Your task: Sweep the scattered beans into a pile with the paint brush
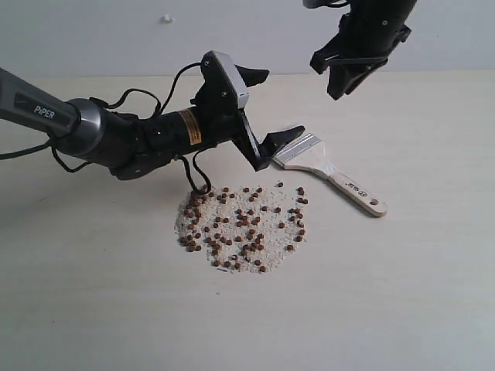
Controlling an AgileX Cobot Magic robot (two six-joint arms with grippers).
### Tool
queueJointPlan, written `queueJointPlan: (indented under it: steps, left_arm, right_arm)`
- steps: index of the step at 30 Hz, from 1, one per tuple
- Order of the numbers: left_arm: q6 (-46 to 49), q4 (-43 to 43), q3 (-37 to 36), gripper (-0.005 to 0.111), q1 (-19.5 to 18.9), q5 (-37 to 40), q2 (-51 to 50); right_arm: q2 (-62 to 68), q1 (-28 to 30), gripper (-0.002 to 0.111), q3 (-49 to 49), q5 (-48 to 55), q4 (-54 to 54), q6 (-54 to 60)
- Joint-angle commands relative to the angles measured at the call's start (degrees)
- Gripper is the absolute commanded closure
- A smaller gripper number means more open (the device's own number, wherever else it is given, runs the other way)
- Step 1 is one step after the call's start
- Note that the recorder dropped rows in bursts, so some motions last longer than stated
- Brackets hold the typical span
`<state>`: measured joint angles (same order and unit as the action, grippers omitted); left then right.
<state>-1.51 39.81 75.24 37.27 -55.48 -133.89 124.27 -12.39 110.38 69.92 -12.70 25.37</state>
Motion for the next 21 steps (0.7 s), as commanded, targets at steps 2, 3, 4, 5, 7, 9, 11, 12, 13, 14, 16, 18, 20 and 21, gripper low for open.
queueJointPlan:
  steps: [2,3,4,5,7,9,11,12,13,14,16,18,20,21]
  left_arm:
    - [-0.2,0.3,0.4,0.002,-0.3,-0.1,1.0]
    - [-0.2,0.4,0.4,0.002,-0.3,-0.1,1.3]
    - [-0.2,0.6,0.4,0.002,-0.3,0.1,1.5]
    - [-0.2,0.8,0.4,0.002,-0.3,0.1,1.7]
    - [-0.6,1.6,0.3,0.002,-0.3,0.2,2.3]
    - [-0.6,1.6,-0.3,0.002,-0.3,0.3,2.8]
    - [-0.6,1.5,-1.1,0.002,-0.5,0.3,3.2]
    - [-0.6,1.5,-1.3,0.002,-0.6,0.3,3.2]
    - [-0.6,1.8,-1.7,0.002,-0.7,0.4,3.2]
    - [-0.6,1.9,-2.0,0.002,-0.8,0.5,3.2]
    - [-0.8,1.9,-2.8,0.002,-1.2,0.6,3.2]
    - [-1.8,2.2,-3.5,0.002,-1.6,0.6,3.2]
    - [-3.0,3.3,-3.6,0.002,-2.3,0.6,3.6]
    - [-3.5,3.2,-3.6,0.002,-2.6,0.4,3.9]
  right_arm:
    - [-0.3,1.7,0.073,-7.4,0.0,-4.2,7.8]
    - [-0.3,1.7,0.073,-8.9,0.0,-4.1,8.3]
    - [-0.3,1.7,0.073,-10.6,0.0,-4.4,9.3]
    - [-0.3,1.7,0.073,-12.0,-1.0,-4.8,9.9]
    - [-0.3,1.7,0.073,-14.3,-3.7,-5.2,10.3]
    - [-0.3,1.7,0.073,-16.0,-5.3,-4.9,10.3]
    - [-0.3,1.7,0.073,-17.3,-6.3,-4.9,10.4]
    - [-0.3,1.7,0.073,-17.6,-6.4,-4.9,10.4]
    - [-0.3,1.7,0.073,-17.9,-6.8,-4.8,10.4]
    - [-0.3,1.7,0.073,-18.0,-6.9,-4.8,10.4]
    - [-0.3,1.4,0.073,-18.0,-7.9,-4.4,10.4]
    - [-0.3,-0.2,0.070,-18.0,-10.5,-0.8,10.4]
    - [-0.3,-3.0,0.062,-18.0,-14.2,5.1,7.1]
    - [-0.3,-4.3,0.056,-18.0,-16.6,6.8,4.1]
